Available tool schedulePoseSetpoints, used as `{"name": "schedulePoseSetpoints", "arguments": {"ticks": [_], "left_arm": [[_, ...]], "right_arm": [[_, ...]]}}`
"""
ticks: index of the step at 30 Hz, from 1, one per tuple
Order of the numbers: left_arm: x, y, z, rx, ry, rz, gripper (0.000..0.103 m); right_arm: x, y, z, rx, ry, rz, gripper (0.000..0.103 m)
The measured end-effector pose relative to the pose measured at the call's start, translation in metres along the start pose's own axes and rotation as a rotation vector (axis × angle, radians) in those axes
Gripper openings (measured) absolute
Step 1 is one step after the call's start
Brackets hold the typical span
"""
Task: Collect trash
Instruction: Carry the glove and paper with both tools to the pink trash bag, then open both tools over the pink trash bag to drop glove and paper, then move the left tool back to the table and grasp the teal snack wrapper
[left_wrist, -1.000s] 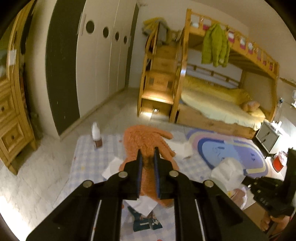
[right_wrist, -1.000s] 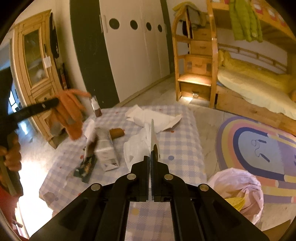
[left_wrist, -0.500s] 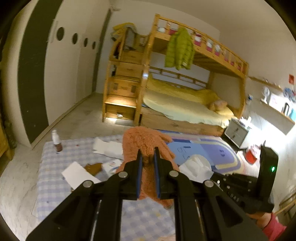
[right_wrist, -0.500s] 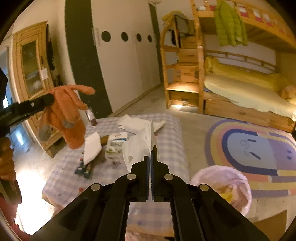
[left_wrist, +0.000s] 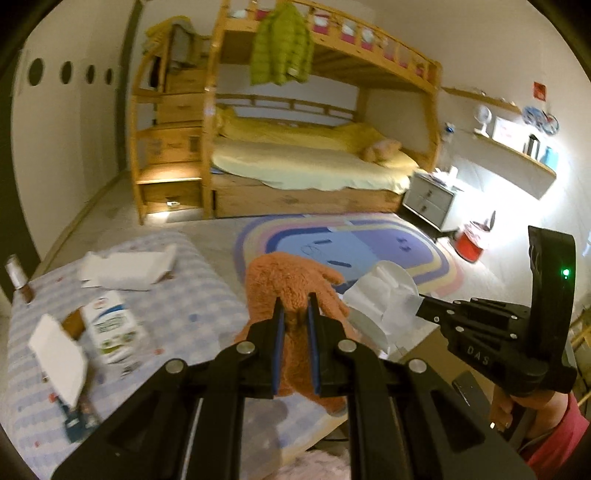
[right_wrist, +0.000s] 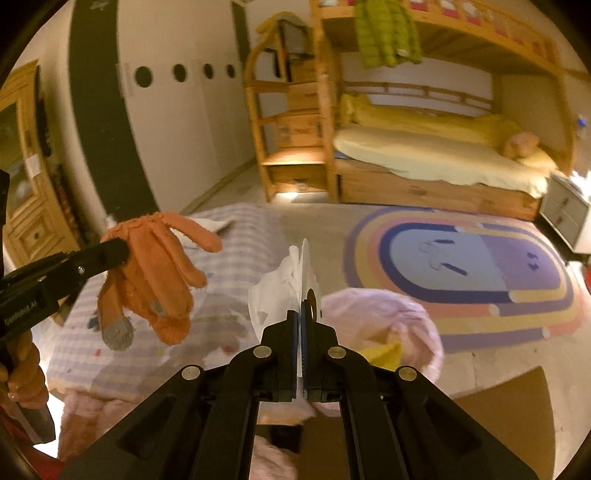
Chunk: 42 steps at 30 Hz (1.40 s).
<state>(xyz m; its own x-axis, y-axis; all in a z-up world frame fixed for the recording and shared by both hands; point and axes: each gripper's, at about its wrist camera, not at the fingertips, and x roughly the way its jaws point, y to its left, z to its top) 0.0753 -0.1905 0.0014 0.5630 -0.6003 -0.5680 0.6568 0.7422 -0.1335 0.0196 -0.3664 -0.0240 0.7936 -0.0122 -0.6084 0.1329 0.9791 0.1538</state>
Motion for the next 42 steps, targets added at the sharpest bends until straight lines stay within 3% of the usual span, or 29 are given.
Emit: {"name": "schedulePoseSetpoints", "arguments": {"ticks": [8,16,18,20,22,24,32,42], "left_arm": [[0.058,-0.031,0.013,0.041,0.044,-0.071,0.01],[0.106,-0.048,0.038,0.06,0.065,-0.085,0.011],[0.113,-0.049,0.043,0.052,0.061,-0.085,0.015],[0.115,-0.048,0.046,0.043,0.058,-0.074,0.033],[0.111,-0.045,0.048,0.032,0.04,-0.076,0.039],[0.107,-0.044,0.049,0.032,0.03,-0.06,0.044],[0.071,-0.025,0.03,0.015,0.017,0.026,0.046],[0.011,0.007,0.013,-0.033,-0.023,0.103,0.046]], "right_arm": [[0.022,-0.044,-0.002,0.058,0.032,-0.051,0.001],[0.056,-0.075,0.001,0.097,0.073,-0.064,0.001],[0.063,-0.077,0.002,0.099,0.08,-0.062,0.005],[0.072,-0.08,0.002,0.104,0.1,-0.072,0.006],[0.074,-0.08,0.001,0.118,0.108,-0.084,0.022],[0.071,-0.081,0.0,0.129,0.104,-0.096,0.028],[0.034,-0.075,0.0,0.159,0.051,-0.082,0.028],[0.004,-0.016,0.012,0.063,0.006,-0.013,0.028]]}}
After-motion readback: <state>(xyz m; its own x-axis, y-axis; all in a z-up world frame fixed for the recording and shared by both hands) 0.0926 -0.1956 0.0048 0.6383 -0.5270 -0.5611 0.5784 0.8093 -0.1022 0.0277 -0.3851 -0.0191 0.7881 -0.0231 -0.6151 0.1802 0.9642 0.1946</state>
